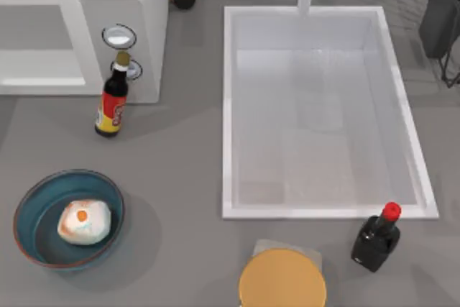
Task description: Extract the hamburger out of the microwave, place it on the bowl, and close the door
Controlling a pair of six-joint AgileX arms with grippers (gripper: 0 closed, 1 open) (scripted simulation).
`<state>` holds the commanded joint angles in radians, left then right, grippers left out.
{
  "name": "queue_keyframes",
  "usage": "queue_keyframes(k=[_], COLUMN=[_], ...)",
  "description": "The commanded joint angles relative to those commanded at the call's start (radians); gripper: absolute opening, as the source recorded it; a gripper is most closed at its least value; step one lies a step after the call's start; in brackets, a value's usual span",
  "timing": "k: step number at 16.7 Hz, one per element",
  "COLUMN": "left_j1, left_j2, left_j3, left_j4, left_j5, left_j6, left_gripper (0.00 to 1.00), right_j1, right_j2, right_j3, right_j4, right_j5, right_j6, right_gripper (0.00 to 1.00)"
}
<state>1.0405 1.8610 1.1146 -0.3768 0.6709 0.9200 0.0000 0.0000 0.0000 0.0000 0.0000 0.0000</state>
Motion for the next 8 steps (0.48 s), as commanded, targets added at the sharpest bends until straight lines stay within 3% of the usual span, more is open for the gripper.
queue_keyframes(k=[8], left_j1=[-0.145], left_j2=[-0.262], left_j3=[-0.334], left_j4=[0.157], left_j5=[-0.071], left_j6=[-0.16], left_gripper=[0.0], right_j1=[0.0], right_j2=[0.0], right_j3=[0.0], right_j4=[0.0], right_j5=[0.0], right_j6=[0.0], right_gripper=[1.0])
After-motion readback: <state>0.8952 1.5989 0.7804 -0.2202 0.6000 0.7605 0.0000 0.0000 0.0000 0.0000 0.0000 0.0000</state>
